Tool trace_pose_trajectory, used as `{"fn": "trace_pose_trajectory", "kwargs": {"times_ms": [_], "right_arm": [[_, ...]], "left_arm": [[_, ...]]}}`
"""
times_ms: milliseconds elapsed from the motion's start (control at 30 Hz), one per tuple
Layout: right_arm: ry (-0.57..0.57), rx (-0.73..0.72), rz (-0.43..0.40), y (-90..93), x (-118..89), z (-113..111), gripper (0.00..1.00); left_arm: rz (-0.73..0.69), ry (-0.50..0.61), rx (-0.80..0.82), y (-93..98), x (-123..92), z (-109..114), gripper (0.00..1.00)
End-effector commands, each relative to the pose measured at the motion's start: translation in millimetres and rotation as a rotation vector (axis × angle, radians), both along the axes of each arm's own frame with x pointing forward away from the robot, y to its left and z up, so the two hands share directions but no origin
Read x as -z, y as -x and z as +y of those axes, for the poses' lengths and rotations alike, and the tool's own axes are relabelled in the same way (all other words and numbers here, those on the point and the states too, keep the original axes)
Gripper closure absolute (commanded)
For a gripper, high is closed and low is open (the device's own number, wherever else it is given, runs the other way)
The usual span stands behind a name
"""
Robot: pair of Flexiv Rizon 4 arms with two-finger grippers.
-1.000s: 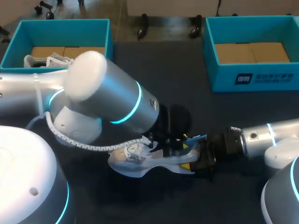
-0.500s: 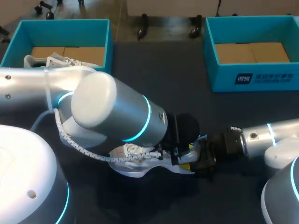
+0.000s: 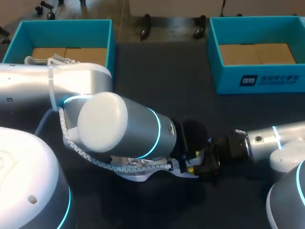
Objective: Take the shoe out of the shoebox, open the shoe tongue, remove and reinsert the insole, then place the shoe into the shoebox
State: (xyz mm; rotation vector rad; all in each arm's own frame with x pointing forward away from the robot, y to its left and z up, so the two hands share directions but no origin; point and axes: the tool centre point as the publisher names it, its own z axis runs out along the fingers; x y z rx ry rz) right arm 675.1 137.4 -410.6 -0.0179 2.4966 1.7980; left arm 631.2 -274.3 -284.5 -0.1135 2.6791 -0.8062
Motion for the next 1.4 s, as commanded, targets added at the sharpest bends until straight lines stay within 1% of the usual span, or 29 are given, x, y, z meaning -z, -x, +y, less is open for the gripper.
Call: {"fn": "trace_pose_trajectory", "kwargs": {"times_ms": [33,167,233,267,333,400,600,867,1100,1400], "right_arm": [[0.005,-0.001,0.001,0.2,3.2,2.5,1.00],[0.005,-0.001,0.001,0.2,3.2,2.5,1.00],[0.005,-0.001,0.001,0.2,3.2,2.5,1.00],[0.005,-0.001,0.001,0.2,3.2,2.5,1.00],[0.005,-0.001,0.001,0.2,3.2,2.5,1.00],[0.005,-0.001,0.001,0.2,3.2,2.5,1.00],[0.005,-0.001,0.001,0.2,3.2,2.5,1.00],[0.005,-0.001,0.001,0.2,3.2,2.5,1.00],[0.005,-0.001,0.001,0.2,3.2,2.5,1.00],[0.005,-0.001,0.001,0.2,3.2,2.5,1.00]], "left_arm": [[-0.028,0.010,-0.029,3.8,-0.7,3.4,0.74],[-0.067,0.005,-0.065,8.7,2.4,4.6,0.75],[-0.074,0.004,-0.074,9.9,3.6,5.3,0.73],[-0.081,-0.002,-0.083,10.1,4.1,5.4,0.71],[-0.085,-0.002,-0.089,9.9,4.6,5.1,0.62],[-0.094,0.001,-0.103,9.6,4.5,5.3,0.59],[-0.133,0.011,-0.139,11.1,1.4,8.0,0.60],[-0.192,-0.005,-0.207,12.8,6.0,6.8,0.63],[-0.190,-0.009,-0.214,3.8,5.9,11.1,0.64],[-0.206,-0.020,-0.236,1.2,8.5,9.8,0.66]]}}
